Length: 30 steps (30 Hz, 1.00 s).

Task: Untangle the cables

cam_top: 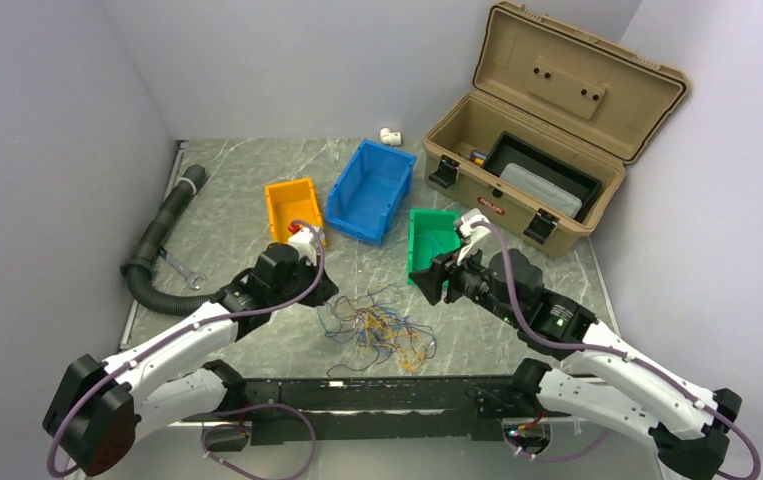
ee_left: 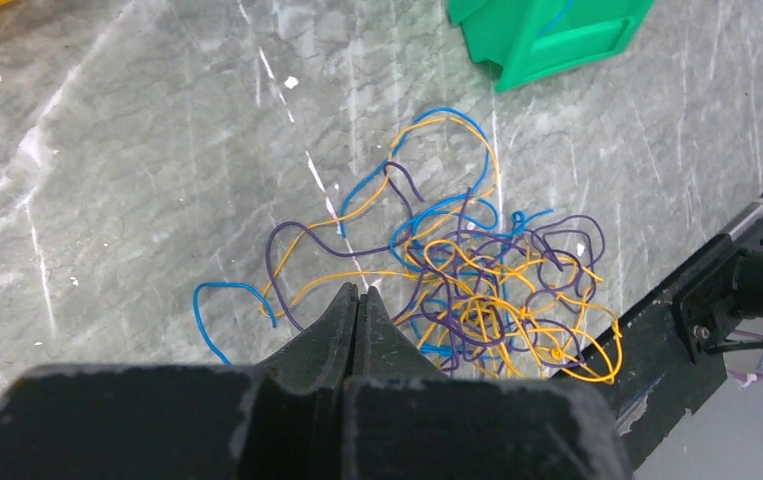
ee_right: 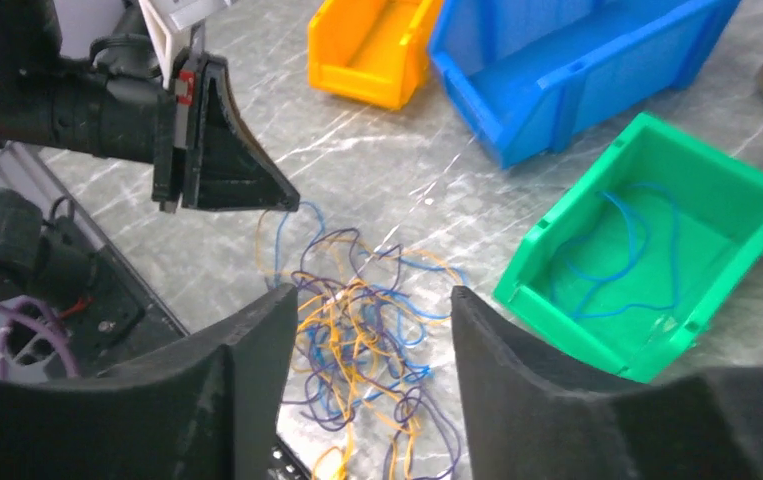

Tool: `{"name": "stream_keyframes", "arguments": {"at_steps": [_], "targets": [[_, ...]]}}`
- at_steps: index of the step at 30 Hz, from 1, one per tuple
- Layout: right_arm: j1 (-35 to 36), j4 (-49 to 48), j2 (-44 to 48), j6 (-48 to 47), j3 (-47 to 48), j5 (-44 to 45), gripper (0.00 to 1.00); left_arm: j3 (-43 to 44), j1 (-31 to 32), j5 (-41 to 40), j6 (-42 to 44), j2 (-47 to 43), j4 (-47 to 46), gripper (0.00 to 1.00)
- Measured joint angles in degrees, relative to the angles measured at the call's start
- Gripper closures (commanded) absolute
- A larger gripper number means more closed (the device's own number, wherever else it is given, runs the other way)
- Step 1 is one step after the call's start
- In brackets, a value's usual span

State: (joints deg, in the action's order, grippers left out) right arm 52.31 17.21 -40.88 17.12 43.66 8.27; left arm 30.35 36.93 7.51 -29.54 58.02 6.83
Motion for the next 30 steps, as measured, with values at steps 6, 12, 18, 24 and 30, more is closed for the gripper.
{"name": "stream_keyframes", "arguments": {"at_steps": [6, 12, 18, 24, 30], "targets": [[0.0, 0.8, -7.8, -1.4, -0.7, -5.2, 0.23, 0.0, -0.2, 2.5, 0.8, -0.8, 0.9, 1.0], [0.0, 2.3, -18.5, 0.8, -3.7, -8.2, 0.24, 0.3, -0.2, 4.0, 1.8, -0.8, 1.9, 0.57], [0.0, -1.1, -19.5, -0.3, -8.6, -16.1, 0.21, 3.3, 0.5, 9.2, 3.1, 2.9, 2.3, 0.25], [0.0, -8.5, -22.0, -2.6, -12.6, -20.8, 0.22, 5.8, 5.1, 11.6, 1.5, 9.6, 0.3, 0.16], [0.1, -13.4, -25.5, -4.3, -13.2, -23.4, 0.34, 6.2, 6.4, 14.2, -2.2, 14.0, -3.6, 0.16]]}}
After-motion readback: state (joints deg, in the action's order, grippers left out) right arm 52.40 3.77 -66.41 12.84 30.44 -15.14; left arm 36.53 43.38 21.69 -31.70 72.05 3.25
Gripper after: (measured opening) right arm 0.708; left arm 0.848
